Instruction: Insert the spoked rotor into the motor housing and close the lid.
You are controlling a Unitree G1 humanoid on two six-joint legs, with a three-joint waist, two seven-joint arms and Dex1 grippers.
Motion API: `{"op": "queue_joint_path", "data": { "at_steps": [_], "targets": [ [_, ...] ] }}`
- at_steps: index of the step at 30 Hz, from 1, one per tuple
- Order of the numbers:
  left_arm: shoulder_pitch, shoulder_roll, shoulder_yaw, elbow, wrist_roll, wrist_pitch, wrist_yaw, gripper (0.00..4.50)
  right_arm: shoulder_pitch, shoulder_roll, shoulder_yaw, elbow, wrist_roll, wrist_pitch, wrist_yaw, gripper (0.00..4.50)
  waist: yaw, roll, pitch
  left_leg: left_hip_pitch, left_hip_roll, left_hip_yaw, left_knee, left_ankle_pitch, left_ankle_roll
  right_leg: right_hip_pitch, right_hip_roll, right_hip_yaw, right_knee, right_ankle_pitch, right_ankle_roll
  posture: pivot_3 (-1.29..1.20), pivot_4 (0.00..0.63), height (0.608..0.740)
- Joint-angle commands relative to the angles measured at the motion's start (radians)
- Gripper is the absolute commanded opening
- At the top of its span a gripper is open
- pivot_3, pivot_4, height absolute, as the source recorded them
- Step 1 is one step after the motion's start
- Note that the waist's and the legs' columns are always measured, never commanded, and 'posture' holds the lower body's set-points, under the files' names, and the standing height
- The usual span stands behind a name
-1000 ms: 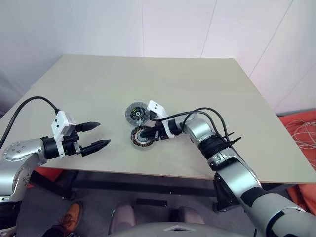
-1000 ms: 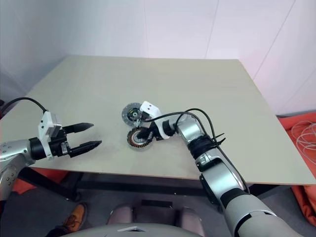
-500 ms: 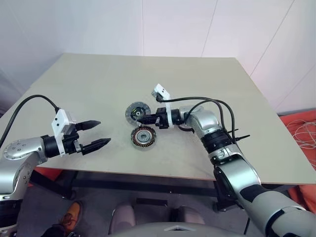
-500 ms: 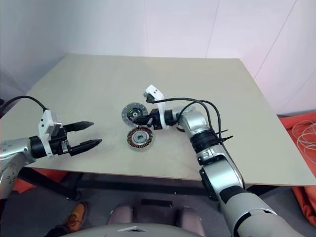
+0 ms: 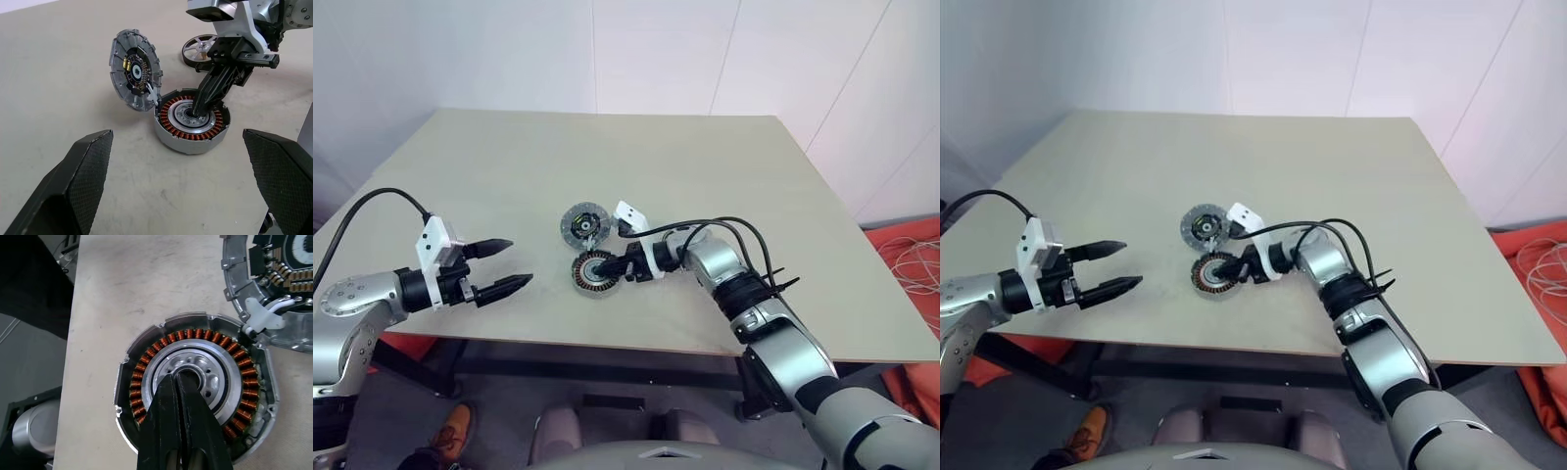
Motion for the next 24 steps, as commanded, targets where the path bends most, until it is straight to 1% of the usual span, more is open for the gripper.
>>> {"op": "queue_joint_path", "data": {
  "at_steps": [1, 3, 5, 7, 12, 14, 16, 17, 20, 23, 24],
  "targets": [
    [-0.015, 0.014, 0.018, -0.022, -0.016, -0.001, 0.002, 4.5, -0.035, 0.01, -0.037, -0.006, 0.019, 0.011, -0.01, 0.04, 0.0, 0.0, 0.0, 0.0, 0.0, 0.0, 0.0, 0.0, 0.0, 0.0, 0.0, 0.0, 0.0, 0.0, 0.0, 0.0, 0.0, 0.74],
    [-0.018, 0.013, 0.017, -0.02, -0.015, -0.002, 0.002, 4.5, -0.053, 0.016, -0.075, -0.026, 0.047, 0.027, -0.016, 0.04, 0.0, 0.0, 0.0, -0.001, 0.0, 0.0, 0.0, 0.0, 0.0, -0.001, 0.0, 0.0, 0.0, 0.0, 0.0, 0.0, 0.0, 0.74],
    [-0.022, 0.012, 0.015, -0.016, -0.014, -0.003, 0.002, 4.5, -0.072, 0.014, -0.113, -0.049, 0.071, 0.037, -0.029, 0.04, 0.0, 0.0, 0.0, -0.002, 0.0, 0.0, 0.0, 0.0, 0.0, -0.002, 0.0, 0.0, 0.0, 0.003, -0.004, 0.0, 0.0, 0.74],
    [-0.027, 0.011, 0.015, -0.011, -0.013, -0.005, 0.002, 4.5, -0.085, 0.008, -0.145, -0.072, 0.088, 0.041, -0.047, 0.04, 0.001, 0.0, 0.0, -0.004, 0.0, 0.0, 0.0, 0.0, 0.0, -0.003, 0.0, 0.0, 0.0, 0.003, -0.006, 0.0, 0.0, 0.74],
    [-0.04, -0.006, 0.035, 0.014, -0.029, -0.008, 0.011, 4.5, -0.079, -0.058, -0.226, -0.201, 0.149, 0.13, -0.061, 0.04, 0.004, 0.0, 0.0, -0.007, 0.0, 0.0, 0.0, 0.0, 0.0, -0.005, 0.0, 0.0, -0.001, 0.004, -0.006, 0.0, 0.0, 0.74],
    [-0.042, -0.017, 0.048, 0.03, -0.033, -0.017, 0.018, 4.5, -0.056, -0.101, -0.273, -0.275, 0.194, 0.207, -0.073, 0.04, 0.004, 0.0, 0.0, -0.008, -0.001, 0.0, 0.0, 0.0, 0.0, -0.005, 0.0, 0.0, -0.001, 0.004, -0.006, 0.0, 0.0, 0.74],
    [-0.036, -0.018, 0.056, 0.041, -0.03, -0.025, 0.018, 4.5, -0.027, -0.138, -0.342, -0.348, 0.243, 0.289, -0.115, 0.42, 0.006, 0.0, 0.0, -0.007, -0.001, 0.0, 0.0, 0.001, -0.001, -0.005, 0.0, 0.0, -0.001, 0.003, -0.006, 0.0, 0.0, 0.74],
    [-0.032, -0.018, 0.06, 0.045, -0.03, -0.027, 0.018, 4.5, -0.014, -0.16, -0.383, -0.377, 0.27, 0.334, -0.14, 0.68, 0.006, 0.0, 0.0, -0.007, -0.001, 0.0, 0.0, 0.001, -0.001, -0.005, 0.0, 0.0, -0.001, 0.003, -0.006, 0.0, 0.0, 0.74],
    [-0.018, -0.016, 0.071, 0.065, -0.023, -0.04, 0.014, 4.5, 0.023, -0.218, -0.492, -0.43, 0.324, 0.421, -0.213, 1.69, 0.008, 0.0, 0.0, -0.006, -0.001, 0.0, 0.0, 0.001, -0.001, -0.004, 0.0, 0.0, -0.001, 0.003, -0.006, 0.0, 0.0, 0.74],
    [-0.013, -0.012, 0.071, 0.077, -0.019, -0.046, 0.009, 4.5, 0.009, -0.275, -0.654, -0.348, 0.353, 0.473, -0.341, 2.69, 0.009, 0.0, 0.0, -0.006, -0.001, 0.0, 0.0, 0.001, -0.002, -0.005, 0.0, 0.0, -0.001, 0.001, -0.002, 0.0, 0.0, 0.74],
    [-0.016, -0.011, 0.068, 0.08, -0.02, -0.044, 0.009, 4.5, 0.005, -0.298, -0.694, -0.302, 0.352, 0.492, -0.38, 3.09, 0.01, 0.0, 0.0, -0.006, -0.001, 0.0, 0.0, 0.002, -0.002, -0.004, 0.0, 0.0, -0.001, 0.001, -0.001, 0.0, 0.0, 0.74]
  ]
}}
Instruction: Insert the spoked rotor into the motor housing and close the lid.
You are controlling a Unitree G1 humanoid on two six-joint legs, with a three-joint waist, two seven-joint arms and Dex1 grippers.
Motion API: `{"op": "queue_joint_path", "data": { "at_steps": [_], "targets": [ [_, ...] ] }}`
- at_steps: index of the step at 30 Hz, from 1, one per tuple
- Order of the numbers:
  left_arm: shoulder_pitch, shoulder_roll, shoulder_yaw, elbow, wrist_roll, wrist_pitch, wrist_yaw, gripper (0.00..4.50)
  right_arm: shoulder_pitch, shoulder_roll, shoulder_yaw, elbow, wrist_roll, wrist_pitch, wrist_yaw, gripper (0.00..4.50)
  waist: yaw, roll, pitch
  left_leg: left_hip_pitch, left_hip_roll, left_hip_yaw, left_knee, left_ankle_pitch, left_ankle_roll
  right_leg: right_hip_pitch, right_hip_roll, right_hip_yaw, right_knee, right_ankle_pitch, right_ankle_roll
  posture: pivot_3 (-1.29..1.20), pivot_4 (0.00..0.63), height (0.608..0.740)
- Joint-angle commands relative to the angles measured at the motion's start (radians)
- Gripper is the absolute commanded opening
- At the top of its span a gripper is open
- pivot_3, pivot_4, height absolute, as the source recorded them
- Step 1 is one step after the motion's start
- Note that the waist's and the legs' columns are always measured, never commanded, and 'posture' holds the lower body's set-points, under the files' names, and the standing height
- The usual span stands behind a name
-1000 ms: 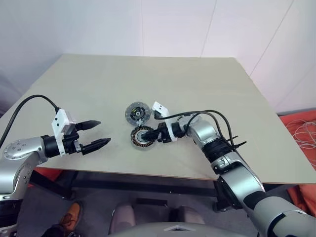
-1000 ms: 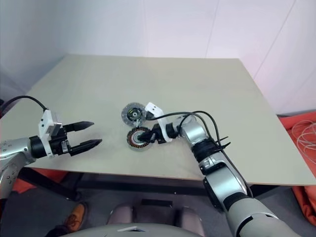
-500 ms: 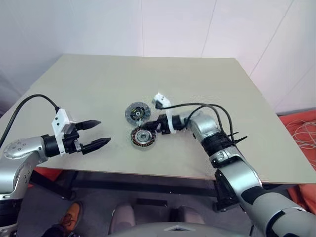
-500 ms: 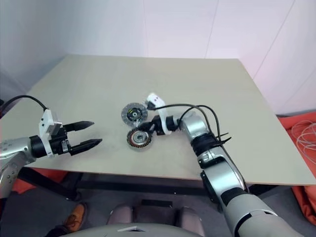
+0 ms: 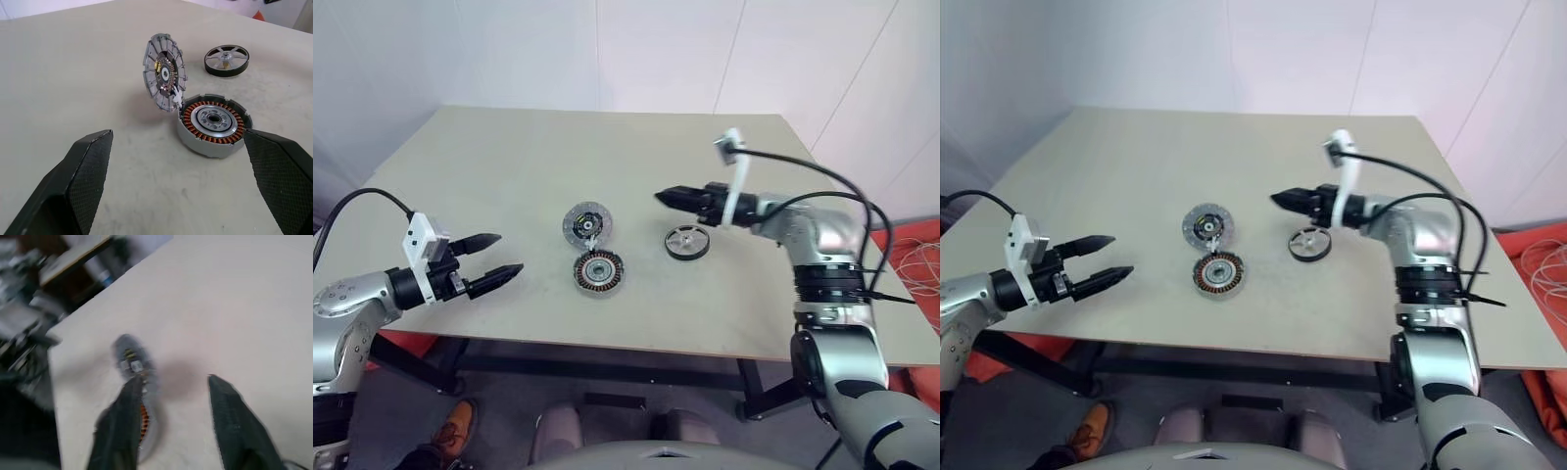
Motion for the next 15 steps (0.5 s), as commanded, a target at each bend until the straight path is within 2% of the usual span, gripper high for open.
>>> {"op": "queue_joint_path", "data": {
  "at_steps": [1, 4, 15],
  "targets": [
    [-0.011, 0.009, 0.025, -0.002, -0.007, -0.02, -0.004, 4.5, -0.025, -0.073, -0.151, 0.093, 0.033, 0.06, -0.123, 3.45, 0.002, 0.0, 0.0, 0.001, 0.0, 0.0, 0.0, 0.0, 0.0, 0.001, 0.0, 0.0, 0.0, 0.0, 0.0, 0.0, 0.0, 0.74],
    [-0.041, -0.007, 0.028, 0.017, -0.017, -0.021, 0.012, 4.5, 0.029, -0.122, -0.164, 0.105, 0.047, 0.121, -0.138, 4.47, 0.004, 0.0, 0.0, 0.002, -0.001, 0.0, 0.0, 0.0, 0.0, 0.002, 0.0, 0.0, 0.0, 0.0, 0.0, 0.0, 0.0, 0.74],
    [-0.038, -0.029, 0.01, 0.001, -0.015, -0.03, 0.017, 4.5, 0.079, -0.059, -0.339, 0.147, 0.127, 0.416, -0.335, 4.47, 0.001, 0.001, 0.0, 0.002, 0.0, 0.001, 0.0, 0.0, 0.0, 0.001, 0.0, 0.0, 0.0, 0.001, -0.001, 0.0, 0.0, 0.74]
  ]
}}
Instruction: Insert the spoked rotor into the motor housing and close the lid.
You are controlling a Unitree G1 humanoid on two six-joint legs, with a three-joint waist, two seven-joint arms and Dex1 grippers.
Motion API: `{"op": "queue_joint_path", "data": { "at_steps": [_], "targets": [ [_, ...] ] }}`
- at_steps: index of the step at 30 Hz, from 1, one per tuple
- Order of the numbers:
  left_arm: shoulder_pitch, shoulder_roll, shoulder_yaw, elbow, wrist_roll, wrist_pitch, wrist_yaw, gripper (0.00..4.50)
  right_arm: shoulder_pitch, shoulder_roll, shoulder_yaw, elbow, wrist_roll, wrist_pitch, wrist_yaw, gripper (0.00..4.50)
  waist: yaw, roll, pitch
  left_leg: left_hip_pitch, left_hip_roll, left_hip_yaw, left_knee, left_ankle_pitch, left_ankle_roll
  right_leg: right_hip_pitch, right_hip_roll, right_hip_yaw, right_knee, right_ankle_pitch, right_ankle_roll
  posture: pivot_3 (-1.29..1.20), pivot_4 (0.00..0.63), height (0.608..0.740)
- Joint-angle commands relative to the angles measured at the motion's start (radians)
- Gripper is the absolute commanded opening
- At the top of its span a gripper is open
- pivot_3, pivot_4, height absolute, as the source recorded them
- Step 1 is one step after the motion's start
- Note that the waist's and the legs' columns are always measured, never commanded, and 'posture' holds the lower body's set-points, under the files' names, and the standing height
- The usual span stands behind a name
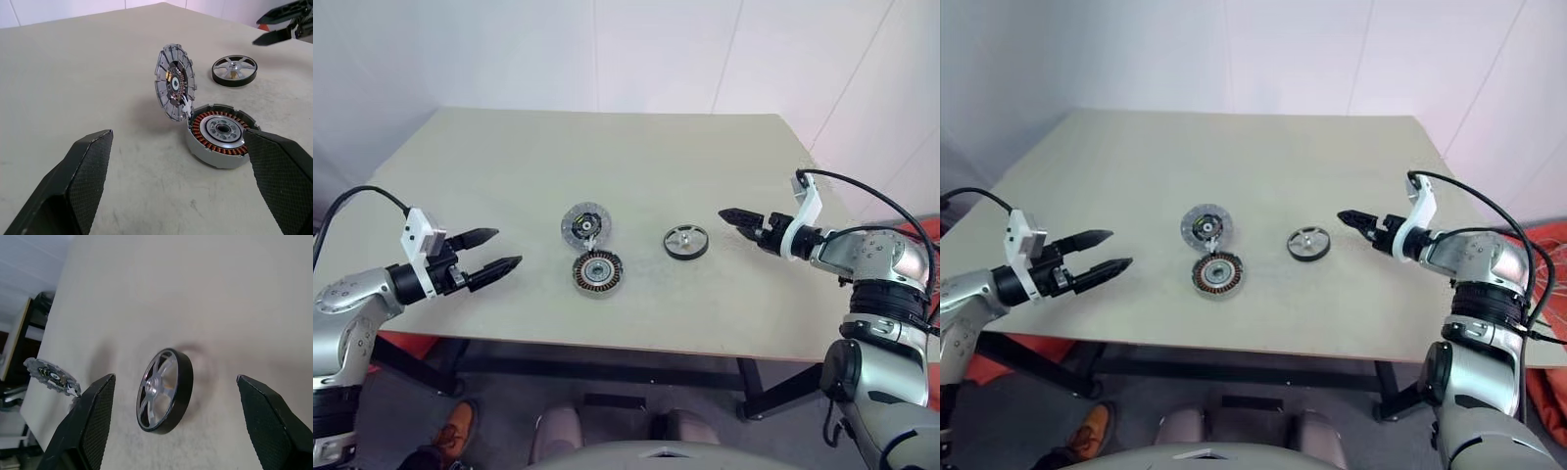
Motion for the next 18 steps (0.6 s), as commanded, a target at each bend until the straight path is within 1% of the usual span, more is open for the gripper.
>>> {"op": "queue_joint_path", "data": {
  "at_steps": [1, 4, 9, 12, 13, 16, 18],
  "targets": [
    [0.005, -0.009, 0.006, -0.039, -0.011, -0.019, 0.004, 4.5, -0.011, 0.028, -0.064, 0.01, 0.042, 0.096, -0.055, 4.47, 0.001, 0.0, 0.0, 0.0, 0.0, 0.0, 0.0, 0.0, 0.0, 0.0, 0.0, 0.0, 0.0, 0.0, 0.0, 0.0, 0.0, 0.74],
    [0.009, -0.016, 0.0, -0.05, -0.006, -0.023, 0.009, 4.5, -0.01, 0.077, -0.089, 0.017, 0.054, 0.136, -0.089, 4.47, 0.001, 0.0, 0.0, 0.0, 0.0, 0.0, 0.0, 0.0, 0.0, 0.0, 0.0, 0.0, 0.0, 0.0, 0.0, 0.0, 0.0, 0.74],
    [0.01, -0.015, -0.003, -0.059, -0.005, -0.022, 0.012, 4.5, -0.012, 0.136, -0.084, 0.019, 0.045, 0.131, -0.128, 4.47, 0.003, 0.0, 0.0, 0.0, 0.0, 0.0, 0.0, 0.0, 0.0, 0.0, 0.0, 0.0, 0.0, -0.001, 0.002, 0.0, 0.0, 0.74],
    [0.01, -0.014, -0.005, -0.063, -0.004, -0.02, 0.014, 4.5, -0.03, 0.167, -0.106, 0.046, 0.042, 0.105, -0.161, 3.91, 0.003, 0.0, 0.0, 0.0, 0.0, 0.0, 0.0, 0.0, -0.001, 0.0, 0.0, 0.0, 0.0, -0.001, 0.002, 0.0, 0.0, 0.74],
    [0.01, -0.014, -0.005, -0.065, -0.005, -0.018, 0.015, 4.5, -0.039, 0.173, -0.122, 0.056, 0.047, 0.103, -0.171, 3.49, 0.003, 0.0, 0.0, 0.0, 0.0, 0.0, 0.0, 0.0, -0.001, 0.0, 0.0, 0.0, 0.0, -0.001, 0.002, 0.0, 0.0, 0.74],
    [0.012, -0.012, -0.005, -0.071, -0.007, -0.014, 0.016, 4.5, -0.062, 0.183, -0.165, 0.076, 0.066, 0.106, -0.19, 2.51, 0.003, 0.001, 0.0, 0.0, 0.0, 0.0, 0.0, 0.0, -0.001, 0.0, 0.0, 0.0, 0.0, -0.001, 0.002, 0.0, 0.0, 0.74],
    [0.013, -0.01, -0.004, -0.071, -0.006, -0.014, 0.016, 4.5, -0.069, 0.186, -0.19, 0.082, 0.074, 0.11, -0.201, 1.76, 0.003, 0.001, 0.0, 0.0, 0.0, 0.0, 0.0, 0.0, -0.001, 0.0, 0.0, 0.0, 0.0, -0.001, 0.002, 0.0, 0.0, 0.74]
  ]
}}
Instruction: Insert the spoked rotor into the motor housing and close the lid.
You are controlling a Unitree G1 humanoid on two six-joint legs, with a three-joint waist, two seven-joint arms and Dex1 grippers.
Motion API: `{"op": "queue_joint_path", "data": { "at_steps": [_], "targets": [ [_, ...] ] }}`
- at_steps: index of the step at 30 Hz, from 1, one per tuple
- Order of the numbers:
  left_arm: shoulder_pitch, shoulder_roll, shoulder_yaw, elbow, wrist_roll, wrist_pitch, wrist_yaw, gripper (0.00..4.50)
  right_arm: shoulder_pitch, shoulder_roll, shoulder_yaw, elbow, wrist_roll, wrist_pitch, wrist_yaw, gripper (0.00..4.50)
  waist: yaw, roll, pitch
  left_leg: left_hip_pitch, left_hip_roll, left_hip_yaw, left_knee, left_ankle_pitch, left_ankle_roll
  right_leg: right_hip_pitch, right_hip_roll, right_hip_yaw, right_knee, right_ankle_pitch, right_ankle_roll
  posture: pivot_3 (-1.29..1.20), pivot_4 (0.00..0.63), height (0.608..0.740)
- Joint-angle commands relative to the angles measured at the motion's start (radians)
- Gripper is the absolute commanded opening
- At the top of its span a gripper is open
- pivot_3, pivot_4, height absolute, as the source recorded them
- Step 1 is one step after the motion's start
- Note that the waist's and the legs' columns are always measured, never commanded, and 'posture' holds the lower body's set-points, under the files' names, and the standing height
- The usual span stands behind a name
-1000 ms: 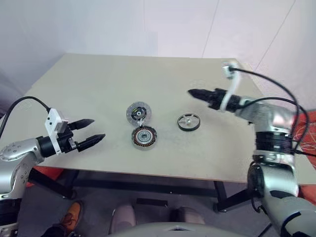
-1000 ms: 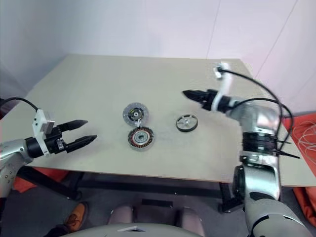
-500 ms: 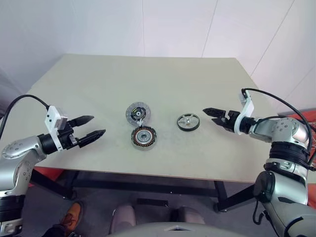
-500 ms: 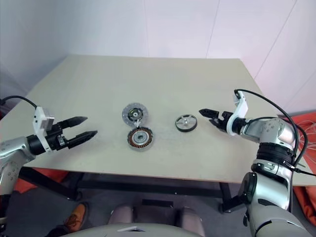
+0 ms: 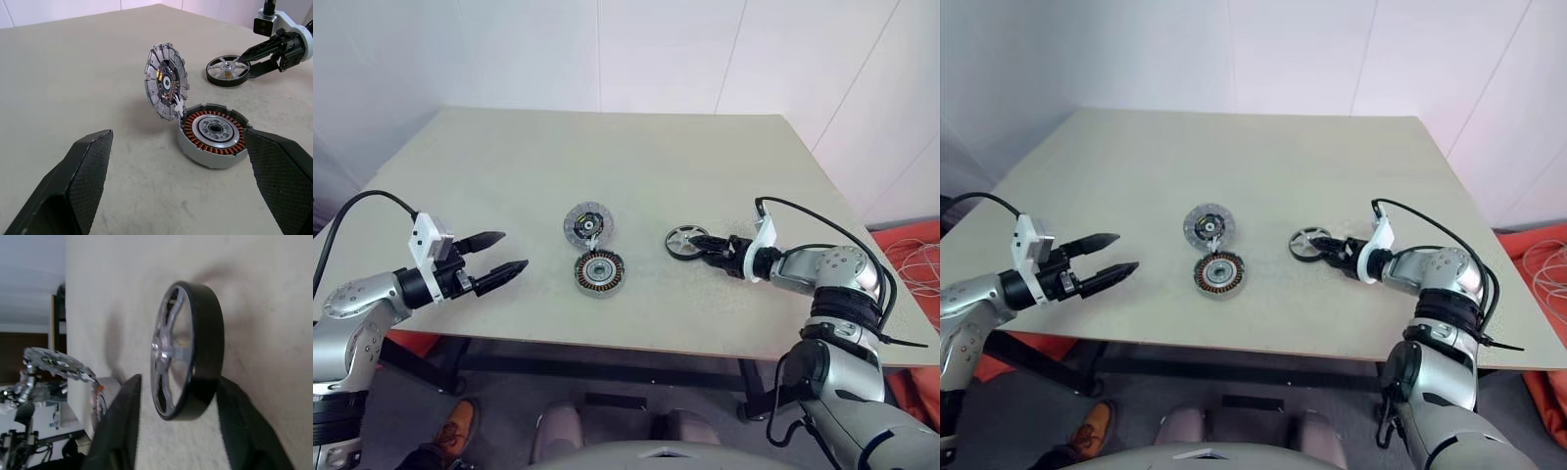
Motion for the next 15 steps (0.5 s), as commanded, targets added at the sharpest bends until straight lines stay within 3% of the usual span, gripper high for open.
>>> {"op": "queue_joint_path", "data": {
  "at_steps": [1, 4, 11, 15],
  "targets": [
    [-0.004, 0.011, 0.01, -0.033, -0.008, -0.007, 0.002, 4.5, -0.041, 0.002, -0.062, -0.007, 0.048, -0.004, -0.019, 1.38, 0.0, 0.0, 0.0, 0.0, 0.0, 0.0, 0.0, 0.0, 0.0, 0.0, 0.0, 0.0, 0.0, 0.0, 0.0, 0.0, 0.0, 0.74],
    [-0.006, 0.013, 0.008, -0.031, -0.008, -0.005, 0.0, 4.5, -0.04, 0.018, -0.118, -0.005, 0.074, 0.007, -0.038, 0.34, 0.0, 0.0, 0.0, 0.0, 0.0, 0.0, 0.0, 0.0, 0.0, 0.0, 0.0, 0.0, 0.0, 0.0, 0.0, 0.0, 0.0, 0.74],
    [-0.013, 0.016, -0.009, -0.015, 0.003, -0.009, -0.011, 4.5, -0.023, 0.042, -0.216, -0.102, 0.18, 0.141, -0.064, 0.29, 0.002, 0.0, 0.0, 0.0, 0.0, 0.0, -0.001, 0.0, 0.0, -0.001, 0.0, 0.0, 0.0, 0.0, 0.0, 0.0, 0.0, 0.74],
    [-0.02, 0.016, -0.02, -0.005, 0.012, -0.014, -0.016, 4.5, 0.045, 0.011, -0.106, -0.139, 0.453, 0.158, -0.1, 0.29, 0.012, 0.001, 0.0, 0.0, 0.0, 0.0, -0.001, 0.0, 0.0, 0.0, 0.0, 0.0, -0.001, 0.0, 0.001, 0.0, 0.0, 0.74]
  ]
}}
